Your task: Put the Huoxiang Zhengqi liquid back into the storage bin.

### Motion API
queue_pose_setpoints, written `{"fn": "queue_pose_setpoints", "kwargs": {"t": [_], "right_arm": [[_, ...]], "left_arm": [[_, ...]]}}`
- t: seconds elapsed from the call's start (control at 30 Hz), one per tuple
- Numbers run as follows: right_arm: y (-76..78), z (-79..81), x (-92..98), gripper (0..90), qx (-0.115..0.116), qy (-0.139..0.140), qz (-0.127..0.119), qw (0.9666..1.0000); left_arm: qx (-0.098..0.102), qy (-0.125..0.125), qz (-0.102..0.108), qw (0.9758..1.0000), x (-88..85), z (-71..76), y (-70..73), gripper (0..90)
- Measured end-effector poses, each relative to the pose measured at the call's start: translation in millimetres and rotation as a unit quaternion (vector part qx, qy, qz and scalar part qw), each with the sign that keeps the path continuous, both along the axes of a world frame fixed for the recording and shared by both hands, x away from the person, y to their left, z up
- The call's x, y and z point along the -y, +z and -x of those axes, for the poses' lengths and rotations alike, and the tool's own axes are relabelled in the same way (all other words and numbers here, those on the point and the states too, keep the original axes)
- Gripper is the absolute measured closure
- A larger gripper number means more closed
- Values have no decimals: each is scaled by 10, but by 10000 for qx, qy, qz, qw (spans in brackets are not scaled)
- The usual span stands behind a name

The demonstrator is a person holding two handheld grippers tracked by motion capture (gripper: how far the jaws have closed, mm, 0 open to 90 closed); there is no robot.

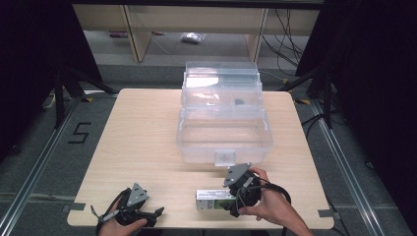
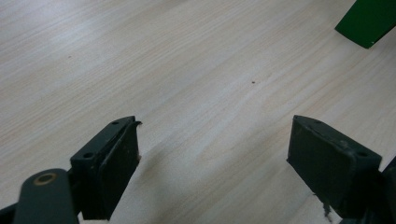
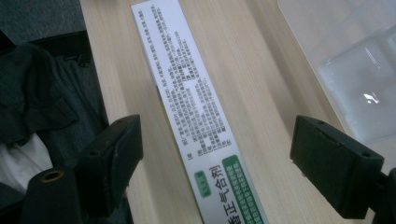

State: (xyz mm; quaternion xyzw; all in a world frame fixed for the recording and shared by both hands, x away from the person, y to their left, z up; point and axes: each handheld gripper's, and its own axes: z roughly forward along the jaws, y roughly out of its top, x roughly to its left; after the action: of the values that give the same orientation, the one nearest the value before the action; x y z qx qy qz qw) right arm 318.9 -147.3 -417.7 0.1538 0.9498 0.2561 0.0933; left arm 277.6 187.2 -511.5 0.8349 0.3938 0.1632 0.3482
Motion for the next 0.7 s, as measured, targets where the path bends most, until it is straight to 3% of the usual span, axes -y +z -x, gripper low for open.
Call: {"fn": "queue_pose_setpoints", "kwargs": {"t": [0.37,0.4,0.53,0.7], "right_arm": [[-57,-47,-139,206,-166,194,359,9990],[-62,-43,-151,210,-196,195,387,9989],[-98,-43,-199,223,-270,239,507,9981],[-144,-67,-253,257,-355,489,598,9964]], "left_arm": [[-55,19,62,10000,10,7,0,160],[-33,-8,-28,10000,-1,1,3,160],[-28,4,-27,10000,0,0,3,159],[-35,10,-35,10000,1,-2,-1,159]]}}
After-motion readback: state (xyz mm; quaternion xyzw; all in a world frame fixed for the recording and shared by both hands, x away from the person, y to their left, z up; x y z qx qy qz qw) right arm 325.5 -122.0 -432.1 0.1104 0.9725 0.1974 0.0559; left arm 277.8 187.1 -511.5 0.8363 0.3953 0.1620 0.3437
